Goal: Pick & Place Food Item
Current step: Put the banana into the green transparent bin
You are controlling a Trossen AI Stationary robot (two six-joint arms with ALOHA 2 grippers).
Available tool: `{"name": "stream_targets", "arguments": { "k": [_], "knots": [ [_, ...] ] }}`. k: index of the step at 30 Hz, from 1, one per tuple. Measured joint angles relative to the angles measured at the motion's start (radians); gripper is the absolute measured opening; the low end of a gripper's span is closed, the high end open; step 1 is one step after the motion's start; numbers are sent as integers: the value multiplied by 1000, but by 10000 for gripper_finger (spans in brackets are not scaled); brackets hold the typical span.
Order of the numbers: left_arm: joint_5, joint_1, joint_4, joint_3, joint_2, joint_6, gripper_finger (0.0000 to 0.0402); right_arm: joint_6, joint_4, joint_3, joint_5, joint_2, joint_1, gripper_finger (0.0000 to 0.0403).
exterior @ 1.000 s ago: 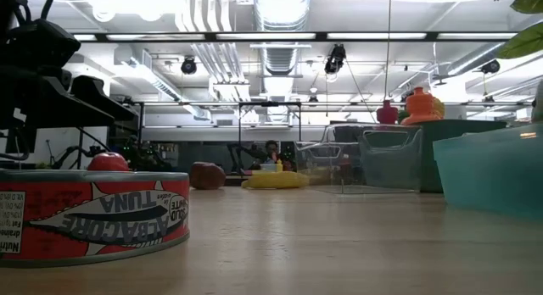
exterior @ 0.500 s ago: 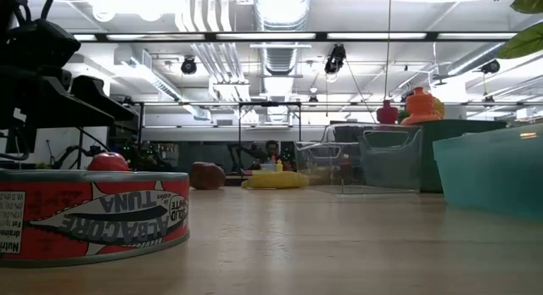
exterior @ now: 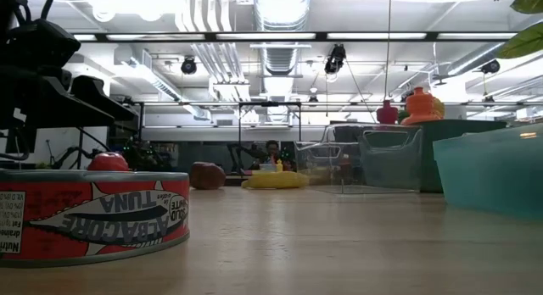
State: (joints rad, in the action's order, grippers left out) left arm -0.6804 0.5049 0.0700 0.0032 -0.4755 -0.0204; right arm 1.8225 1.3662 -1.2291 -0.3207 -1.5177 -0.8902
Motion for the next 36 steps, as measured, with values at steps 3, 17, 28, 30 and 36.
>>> {"name": "stream_targets", "arguments": {
  "k": [3, 17, 28, 30, 36],
  "knots": [
    [0, 0, 0, 0, 0, 0, 343, -22, 20, -9, -111, 0, 0, 364],
    [0, 0, 0, 0, 0, 0, 343, -336, -156, 19, -413, 0, 84, 364],
    [0, 0, 0, 0, 0, 0, 344, -731, -338, 60, -416, 26, 213, 364],
    [0, 0, 0, 0, 0, 0, 344, -806, -401, 86, -416, 45, 240, 364],
    [0, 0, 0, 0, 0, 0, 344, -1052, -644, 213, -362, 150, 331, 364]
  ]
}}
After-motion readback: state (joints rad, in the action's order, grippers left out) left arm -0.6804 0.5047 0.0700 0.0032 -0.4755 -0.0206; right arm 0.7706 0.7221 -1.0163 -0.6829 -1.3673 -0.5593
